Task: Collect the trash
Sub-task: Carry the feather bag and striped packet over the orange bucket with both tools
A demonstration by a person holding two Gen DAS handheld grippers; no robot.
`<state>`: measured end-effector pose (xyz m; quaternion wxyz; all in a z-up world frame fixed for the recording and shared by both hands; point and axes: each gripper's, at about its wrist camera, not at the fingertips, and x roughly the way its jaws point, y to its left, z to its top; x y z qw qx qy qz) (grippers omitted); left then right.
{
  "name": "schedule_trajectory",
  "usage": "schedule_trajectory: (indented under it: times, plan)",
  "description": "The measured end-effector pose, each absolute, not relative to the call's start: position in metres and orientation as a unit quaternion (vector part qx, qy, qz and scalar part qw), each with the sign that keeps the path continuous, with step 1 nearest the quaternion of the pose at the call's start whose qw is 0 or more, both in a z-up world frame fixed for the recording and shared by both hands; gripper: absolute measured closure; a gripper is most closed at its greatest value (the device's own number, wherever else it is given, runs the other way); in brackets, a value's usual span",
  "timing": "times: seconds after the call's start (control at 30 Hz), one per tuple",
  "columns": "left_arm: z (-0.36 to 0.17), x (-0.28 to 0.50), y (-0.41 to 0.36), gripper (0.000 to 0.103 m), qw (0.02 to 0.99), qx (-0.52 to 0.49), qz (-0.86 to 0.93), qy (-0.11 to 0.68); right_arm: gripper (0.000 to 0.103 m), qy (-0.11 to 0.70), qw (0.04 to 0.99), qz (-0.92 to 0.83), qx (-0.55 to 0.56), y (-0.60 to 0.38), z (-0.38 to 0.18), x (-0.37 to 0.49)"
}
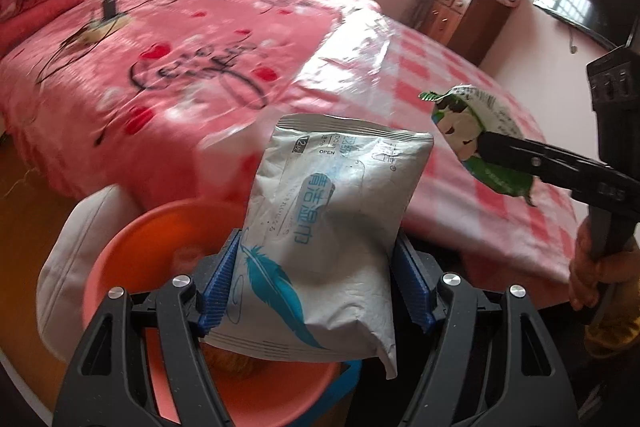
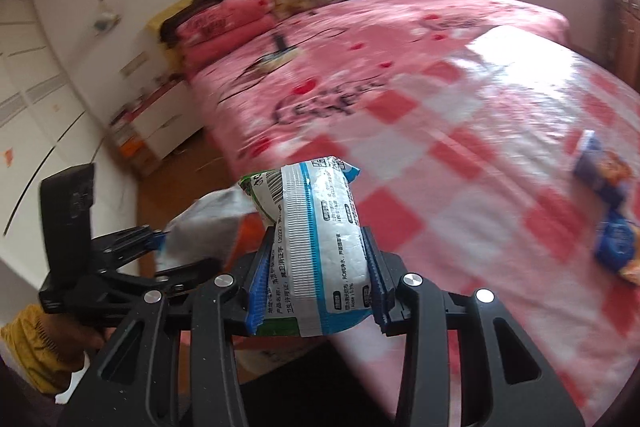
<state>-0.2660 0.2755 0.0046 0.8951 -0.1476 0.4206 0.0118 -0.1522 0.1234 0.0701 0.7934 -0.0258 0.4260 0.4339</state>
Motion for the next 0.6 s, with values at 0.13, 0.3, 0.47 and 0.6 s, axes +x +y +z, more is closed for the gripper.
schedule_trajectory:
  times: [0.13,0.3,0.47,0.6]
  plan:
    - [-0.008,-0.28,0.291,0.031,0.885,-0.156,0.035,0.438,0.061,0.437,0.768,0.467,-0.044,0.154,0.063,-0.171]
    - [-0.023,-0.293,0.309,0.031,0.875,-0.167,0.061,0.451,0.061,0.451,0.741,0.493,-0.062,0.182,0.052,-0.191]
    - [-0.037,-0.301,0.326,0.031,0.867,-0.18,0.087,0.456,0.061,0.465,0.719,0.51,-0.078,0.207,0.04,-0.206]
    - [-0.045,-0.307,0.336,0.031,0.861,-0.191,0.103,0.461,0.061,0.471,0.707,0.519,-0.094,0.219,0.033,-0.217]
